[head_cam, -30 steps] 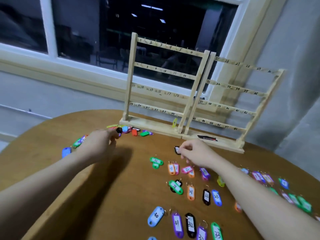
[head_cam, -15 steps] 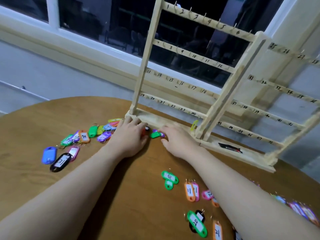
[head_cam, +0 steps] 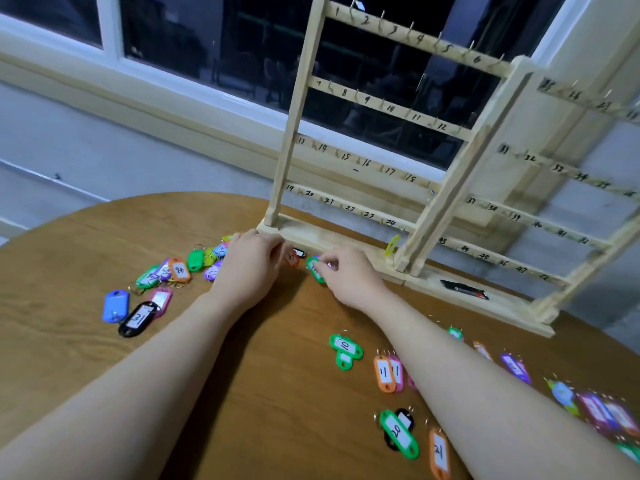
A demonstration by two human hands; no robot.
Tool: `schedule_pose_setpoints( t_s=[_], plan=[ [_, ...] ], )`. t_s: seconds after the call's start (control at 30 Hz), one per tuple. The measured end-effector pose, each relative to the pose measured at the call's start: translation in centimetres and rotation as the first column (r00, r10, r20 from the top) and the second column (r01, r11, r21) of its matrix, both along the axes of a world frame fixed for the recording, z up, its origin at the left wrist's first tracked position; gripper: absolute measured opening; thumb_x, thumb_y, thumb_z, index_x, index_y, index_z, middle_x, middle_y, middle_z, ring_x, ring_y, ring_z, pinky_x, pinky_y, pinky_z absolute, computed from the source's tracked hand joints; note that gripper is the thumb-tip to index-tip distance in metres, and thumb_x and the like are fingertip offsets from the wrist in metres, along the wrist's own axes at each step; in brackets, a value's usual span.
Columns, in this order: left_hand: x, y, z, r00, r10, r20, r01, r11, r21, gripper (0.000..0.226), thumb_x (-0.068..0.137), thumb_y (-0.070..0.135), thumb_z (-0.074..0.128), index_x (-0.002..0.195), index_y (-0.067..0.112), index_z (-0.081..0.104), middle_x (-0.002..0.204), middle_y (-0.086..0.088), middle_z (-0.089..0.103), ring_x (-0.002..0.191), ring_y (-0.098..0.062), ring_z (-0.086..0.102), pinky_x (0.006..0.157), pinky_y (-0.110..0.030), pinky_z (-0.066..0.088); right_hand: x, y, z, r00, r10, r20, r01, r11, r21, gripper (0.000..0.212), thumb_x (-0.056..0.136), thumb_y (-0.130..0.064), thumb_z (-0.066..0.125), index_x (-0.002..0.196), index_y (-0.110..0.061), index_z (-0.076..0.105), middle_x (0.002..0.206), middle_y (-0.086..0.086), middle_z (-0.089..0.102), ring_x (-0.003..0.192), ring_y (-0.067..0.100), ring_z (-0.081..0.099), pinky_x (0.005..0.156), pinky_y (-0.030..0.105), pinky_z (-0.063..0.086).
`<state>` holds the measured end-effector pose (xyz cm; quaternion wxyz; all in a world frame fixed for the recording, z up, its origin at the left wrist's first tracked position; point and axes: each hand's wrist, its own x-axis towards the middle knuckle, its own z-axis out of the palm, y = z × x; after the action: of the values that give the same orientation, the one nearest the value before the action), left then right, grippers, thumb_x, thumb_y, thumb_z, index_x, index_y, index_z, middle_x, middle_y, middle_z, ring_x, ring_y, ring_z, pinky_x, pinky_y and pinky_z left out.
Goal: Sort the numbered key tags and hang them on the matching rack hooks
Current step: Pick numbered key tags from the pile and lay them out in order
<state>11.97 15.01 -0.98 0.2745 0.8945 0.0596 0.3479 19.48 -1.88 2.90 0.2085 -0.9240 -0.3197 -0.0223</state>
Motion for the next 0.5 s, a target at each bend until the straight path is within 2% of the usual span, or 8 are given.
schedule_pose_setpoints(
  t_s=[0.07, 0.13, 0.2, 0.3, 0.43, 0.5],
  plan=[
    [-0.2, 0.3, 0.4, 0.999, -0.051, -0.002, 0.050, 0.988, -0.146, 0.030, 0.101, 0.024, 0.057, 0.073, 0.035, 0.056, 0.067, 0.005, 0.057, 0.072, -0.019, 0.047, 0.068, -0.033, 0.028, -0.5, -0.3, -0.2, 0.953, -0.066, -0.297, 0.132, 0.969, 0.209, 0.032, 0.100, -0.028, 0.061, 0.076, -0.010, 0.071, 0.059, -0.002, 0.048, 0.057, 0.013, 0.041, 0.056, 0.031, 0.031],
    [-0.1, 0.5, 0.5, 0.997, -0.078, -0.017, 0.071, 0.965, -0.252, 0.021, 0.102, 0.024, 0.056, 0.082, 0.025, 0.063, 0.073, 0.004, 0.063, 0.070, -0.015, 0.055, 0.064, -0.025, 0.035, -0.9, -0.6, -0.4, 0.880, -0.066, -0.469, 0.216, 0.937, 0.273, 0.032, 0.102, -0.027, 0.059, 0.076, -0.010, 0.069, 0.057, 0.001, 0.051, 0.049, 0.010, 0.041, 0.051, 0.024, 0.034],
    [0.0, 0.6, 0.5, 0.996, -0.086, -0.028, 0.073, 0.948, -0.309, 0.019, 0.102, 0.022, 0.056, 0.086, 0.022, 0.065, 0.073, 0.006, 0.065, 0.068, -0.004, 0.057, 0.061, -0.011, 0.036, -1.2, -0.8, -0.7, 0.868, -0.057, -0.493, 0.232, 0.926, 0.299, 0.038, 0.104, -0.026, 0.055, 0.068, -0.013, 0.059, 0.060, 0.002, 0.056, 0.050, 0.010, 0.044, 0.049, 0.019, 0.036],
    [0.3, 0.6, 0.7, 0.994, -0.104, -0.043, 0.084, 0.940, -0.332, 0.015, 0.100, 0.020, 0.060, 0.087, 0.020, 0.066, 0.074, 0.005, 0.068, 0.066, -0.001, 0.059, 0.060, -0.007, 0.038, -1.4, -1.0, -1.2, 0.865, -0.050, -0.499, 0.254, 0.902, 0.350, 0.038, 0.105, -0.023, 0.052, 0.070, -0.010, 0.058, 0.064, 0.004, 0.060, 0.055, 0.010, 0.051, 0.058, 0.020, 0.043],
    [0.3, 0.7, 0.5, 0.991, -0.130, -0.040, 0.107, 0.929, -0.355, 0.011, 0.096, 0.020, 0.065, 0.085, 0.020, 0.063, 0.073, 0.005, 0.067, 0.064, -0.003, 0.060, 0.060, -0.013, 0.042, -1.2, -1.1, -1.2, 0.857, -0.045, -0.514, 0.260, 0.898, 0.355, 0.034, 0.105, -0.022, 0.051, 0.077, -0.007, 0.062, 0.068, 0.006, 0.062, 0.058, 0.009, 0.056, 0.058, 0.016, 0.047],
    [0.4, 0.9, 0.3, 0.988, -0.149, -0.043, 0.122, 0.915, -0.384, 0.013, 0.094, 0.020, 0.067, 0.083, 0.024, 0.061, 0.074, 0.002, 0.068, 0.069, -0.016, 0.065, 0.066, -0.028, 0.052, -1.0, -1.1, -1.3, 0.851, -0.041, -0.524, 0.269, 0.890, 0.368, 0.033, 0.105, -0.021, 0.052, 0.078, -0.005, 0.063, 0.067, 0.005, 0.063, 0.056, 0.009, 0.057, 0.058, 0.017, 0.048]
  ],
)
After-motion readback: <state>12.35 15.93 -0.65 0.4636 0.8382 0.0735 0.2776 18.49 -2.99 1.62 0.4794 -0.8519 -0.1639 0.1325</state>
